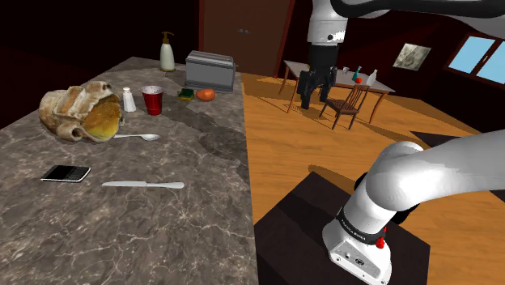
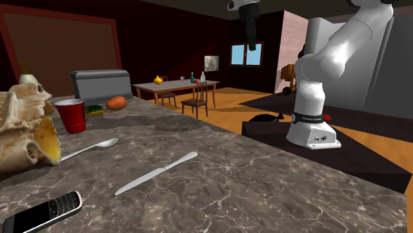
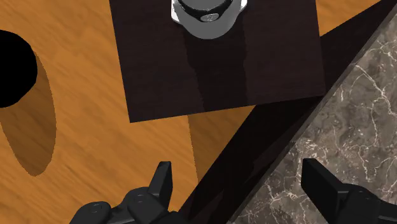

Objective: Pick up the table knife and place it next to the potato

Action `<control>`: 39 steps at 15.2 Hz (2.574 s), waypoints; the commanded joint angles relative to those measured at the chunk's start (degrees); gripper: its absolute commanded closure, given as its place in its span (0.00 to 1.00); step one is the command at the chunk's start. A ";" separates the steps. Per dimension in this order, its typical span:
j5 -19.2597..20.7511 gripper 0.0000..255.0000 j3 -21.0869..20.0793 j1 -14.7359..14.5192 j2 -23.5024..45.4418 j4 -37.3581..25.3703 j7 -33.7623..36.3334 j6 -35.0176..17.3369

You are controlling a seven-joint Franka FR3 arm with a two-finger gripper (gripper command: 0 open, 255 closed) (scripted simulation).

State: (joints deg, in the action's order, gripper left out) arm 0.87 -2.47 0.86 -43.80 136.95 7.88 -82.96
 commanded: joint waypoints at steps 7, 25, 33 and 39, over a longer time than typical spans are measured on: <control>-1.20 0.00 -2.31 -3.19 9.14 0.17 -2.53 -10.76; 0.71 0.00 -10.82 -10.77 40.84 -11.90 -7.88 -34.72; 5.63 0.00 -14.01 -14.62 55.20 -22.04 -8.48 -40.25; 10.19 0.00 -15.39 -18.62 65.82 -31.27 -8.95 -42.32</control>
State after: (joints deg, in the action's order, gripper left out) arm 10.14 -17.74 -17.08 19.81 107.54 -0.88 -124.84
